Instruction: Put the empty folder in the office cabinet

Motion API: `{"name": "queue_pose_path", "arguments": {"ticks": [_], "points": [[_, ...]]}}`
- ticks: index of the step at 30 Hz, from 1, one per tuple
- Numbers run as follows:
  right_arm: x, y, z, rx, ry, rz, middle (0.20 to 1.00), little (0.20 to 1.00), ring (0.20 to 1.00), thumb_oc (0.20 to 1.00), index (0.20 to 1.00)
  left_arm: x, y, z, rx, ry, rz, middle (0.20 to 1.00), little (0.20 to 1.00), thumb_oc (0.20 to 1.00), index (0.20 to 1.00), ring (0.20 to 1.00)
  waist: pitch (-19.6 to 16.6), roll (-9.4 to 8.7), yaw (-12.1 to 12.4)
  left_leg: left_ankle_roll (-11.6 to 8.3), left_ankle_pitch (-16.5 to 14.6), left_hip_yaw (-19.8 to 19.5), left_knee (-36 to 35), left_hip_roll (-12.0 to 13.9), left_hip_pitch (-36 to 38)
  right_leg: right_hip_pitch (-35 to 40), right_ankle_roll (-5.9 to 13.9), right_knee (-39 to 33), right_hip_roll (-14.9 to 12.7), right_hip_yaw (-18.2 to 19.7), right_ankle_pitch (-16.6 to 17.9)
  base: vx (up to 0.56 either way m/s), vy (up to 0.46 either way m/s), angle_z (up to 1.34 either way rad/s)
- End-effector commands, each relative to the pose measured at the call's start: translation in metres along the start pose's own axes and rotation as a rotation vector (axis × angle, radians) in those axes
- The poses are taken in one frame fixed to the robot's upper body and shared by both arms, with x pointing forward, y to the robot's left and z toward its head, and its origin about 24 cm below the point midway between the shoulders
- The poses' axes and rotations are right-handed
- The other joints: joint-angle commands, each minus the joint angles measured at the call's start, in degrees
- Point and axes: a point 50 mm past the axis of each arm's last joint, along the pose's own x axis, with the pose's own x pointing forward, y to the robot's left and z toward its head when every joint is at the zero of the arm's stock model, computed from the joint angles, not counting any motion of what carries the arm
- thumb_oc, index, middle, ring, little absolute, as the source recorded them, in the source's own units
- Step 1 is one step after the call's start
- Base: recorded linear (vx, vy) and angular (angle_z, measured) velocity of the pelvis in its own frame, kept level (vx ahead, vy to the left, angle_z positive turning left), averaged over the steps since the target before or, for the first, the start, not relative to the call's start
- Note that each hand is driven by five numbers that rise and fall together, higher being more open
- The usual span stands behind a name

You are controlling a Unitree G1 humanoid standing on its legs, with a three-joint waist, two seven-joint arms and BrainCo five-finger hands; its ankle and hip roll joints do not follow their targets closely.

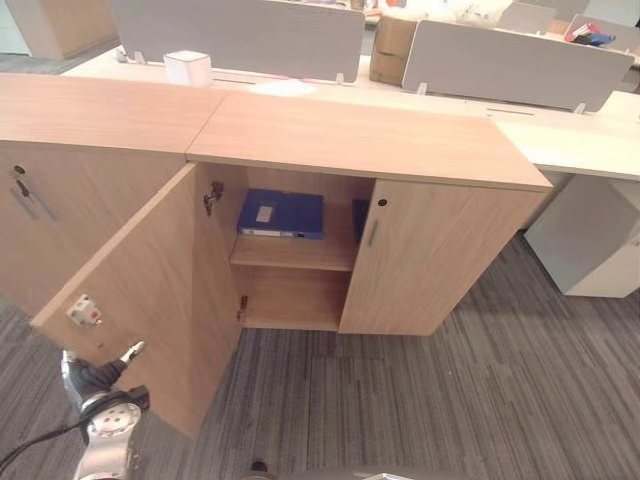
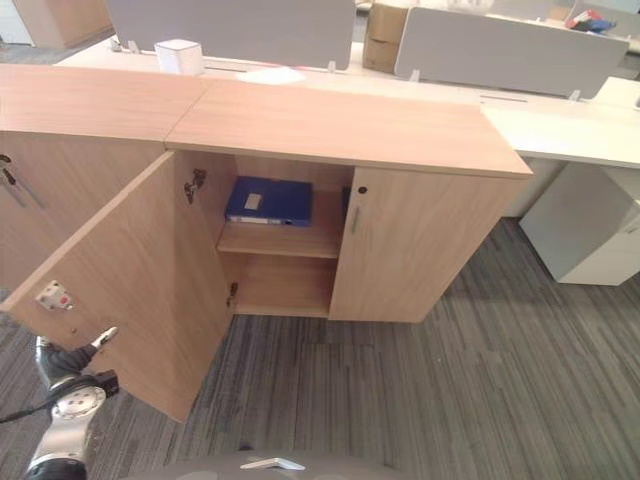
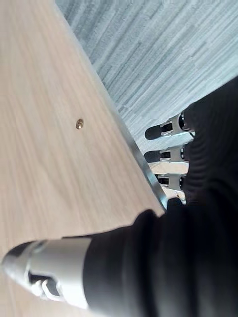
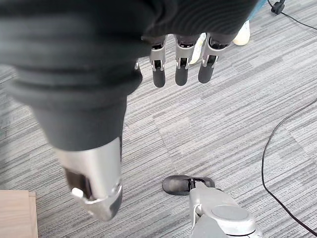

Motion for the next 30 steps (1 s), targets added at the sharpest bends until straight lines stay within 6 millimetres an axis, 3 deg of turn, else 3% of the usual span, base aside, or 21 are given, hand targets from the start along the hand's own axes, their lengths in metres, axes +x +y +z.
{"name": "queue_pose_path", "arguments": {"ticks": [1,2,5,7,8,9,11,14,18,20,22,23,25,26,30], "points": [[-0.001,-0.006,0.018,-0.041,-0.023,-0.041,1.000,1.000,1.000,1.000,1.000,0.000,-0.051,0.060,-0.052,-0.267,-0.278,1.000,1.000,1.000,1.000,1.000,-0.4,2.20,-2.6,6.13,-8.7,-0.9,-0.1,-4.3,0.2,-3.3,1.75,4.3,-2.3,-0.3,2.2,0.01,0.007,0.05],[-0.001,-0.004,0.020,-0.054,-0.025,-0.039,1.000,1.000,1.000,1.000,1.000,-0.009,-0.068,0.060,-0.118,-0.259,-0.381,1.000,1.000,1.000,1.000,1.000,-0.4,2.15,-2.8,6.30,-8.8,-0.9,-0.1,-4.4,0.4,-3.3,1.80,4.4,-2.4,-0.1,2.4,0.01,0.006,0.05],[-0.001,-0.004,0.020,-0.053,-0.024,-0.039,1.000,1.000,1.000,1.000,1.000,-0.009,-0.068,0.060,-0.118,-0.258,-0.382,1.000,1.000,1.000,1.000,1.000,-0.4,2.18,-2.8,6.31,-8.9,-0.9,-0.1,-4.4,0.5,-3.3,1.80,4.4,-2.4,-0.1,2.4,0.01,0.005,0.03],[-0.002,-0.004,0.024,-0.073,-0.021,-0.035,1.000,1.000,1.000,1.000,1.000,-0.037,-0.104,0.056,-0.245,-0.213,-0.658,1.000,1.000,1.000,1.000,1.000,-0.1,2.28,-3.0,6.68,-9.1,-0.6,-0.1,-4.8,1.0,-3.3,1.90,4.8,-2.5,0.4,2.9,0.02,0.015,0.06],[-0.002,-0.004,0.024,-0.073,-0.021,-0.035,1.000,1.000,1.000,1.000,1.000,-0.037,-0.104,0.056,-0.245,-0.213,-0.658,1.000,1.000,1.000,1.000,1.000,-0.1,2.28,-3.0,6.68,-9.1,-0.6,-0.1,-4.8,1.0,-3.3,1.90,4.8,-2.5,0.4,2.9,0.00,0.000,0.00],[-0.002,-0.003,0.024,-0.078,-0.016,-0.030,1.000,1.000,1.000,1.000,1.000,-0.052,-0.119,0.050,-0.286,-0.169,-0.796,1.000,1.000,1.000,1.000,1.000,0.0,2.32,-3.0,6.88,-9.2,-0.6,-0.1,-4.9,1.2,-3.3,2.03,4.9,-2.7,0.4,3.2,0.00,0.000,0.00],[-0.002,-0.003,0.024,-0.078,-0.016,-0.030,1.000,1.000,1.000,1.000,1.000,-0.052,-0.119,0.050,-0.286,-0.169,-0.796,1.000,1.000,1.000,1.000,1.000,0.0,2.32,-3.0,6.88,-9.2,-0.6,-0.1,-4.9,1.2,-3.3,2.03,4.9,-2.7,0.4,3.2,0.00,0.002,-0.04],[-0.002,0.000,0.031,-0.094,-0.025,-0.021,1.000,1.000,1.000,1.000,1.000,-0.072,-0.135,0.040,-0.327,-0.097,-0.973,1.000,1.000,1.000,1.000,1.000,0.4,2.60,-3.0,7.16,-9.6,-0.5,-0.1,-5.2,1.5,-3.6,2.15,5.3,-3.0,0.9,3.5,0.02,-0.001,-0.32],[-0.002,-0.001,0.032,-0.088,-0.027,-0.016,1.000,1.000,1.000,1.000,1.000,-0.065,-0.126,0.028,-0.265,-0.060,-0.939,1.000,1.000,1.000,1.000,1.000,0.3,2.80,-2.9,7.18,-9.8,-0.5,-0.1,-5.3,1.7,-3.4,2.21,5.3,-3.1,0.8,3.5,0.01,-0.001,-0.10],[-0.003,-0.003,0.032,-0.090,-0.026,-0.019,1.000,1.000,1.000,1.000,1.000,-0.055,-0.108,0.002,-0.190,0.030,-0.836,1.000,1.000,1.000,1.000,1.000,0.2,3.14,-2.8,7.19,-9.8,-0.5,-0.1,-5.3,1.9,-3.3,2.20,5.4,-3.1,0.8,3.3,0.02,-0.005,-0.27],[-0.003,-0.003,0.032,-0.089,-0.026,-0.020,1.000,1.000,1.000,1.000,1.000,-0.053,-0.104,-0.003,-0.168,0.045,-0.819,1.000,1.000,1.000,1.000,1.000,0.2,3.21,-2.7,7.19,-9.7,-0.5,-0.1,-5.3,1.9,-3.3,2.21,5.4,-3.1,0.7,3.2,0.01,-0.003,-0.35],[-0.003,-0.004,0.031,-0.088,-0.023,-0.021,1.000,1.000,1.000,1.000,1.000,-0.049,-0.087,-0.037,-0.084,0.174,-0.709,1.000,1.000,1.000,1.000,1.000,0.1,3.49,-2.5,7.20,-9.6,-0.6,-0.1,-5.3,2.0,-3.0,2.19,5.4,-3.0,0.4,3.1,0.01,-0.002,0.13],[-0.003,-0.003,0.031,-0.087,-0.025,-0.019,1.000,1.000,1.000,1.000,1.000,-0.048,-0.082,-0.048,-0.064,0.217,-0.677,1.000,1.000,1.000,1.000,1.000,0.1,3.53,-2.5,7.21,-9.5,-0.7,-0.1,-5.3,2.0,-3.0,2.18,5.5,-3.0,0.4,3.1,0.00,-0.003,0.30],[-0.002,0.001,0.031,-0.087,-0.027,-0.013,1.000,1.000,1.000,1.000,1.000,-0.051,-0.067,-0.081,0.006,0.361,-0.579,1.000,1.000,1.000,1.000,1.000,0.2,3.61,-2.3,7.25,-9.3,-0.9,-0.1,-5.4,2.0,-2.8,2.10,5.5,-3.0,0.2,3.0,0.00,-0.006,0.17],[-0.002,0.013,0.031,-0.105,-0.037,0.008,1.000,1.000,1.000,1.000,1.000,-0.074,-0.045,-0.143,0.218,0.651,-0.474,1.000,1.000,1.000,1.000,1.000,0.1,3.78,-2.5,7.25,-9.0,-1.5,-0.1,-5.6,1.7,-2.8,1.98,5.6,-3.1,-0.1,2.7,0.00,-0.002,-0.12]]}}
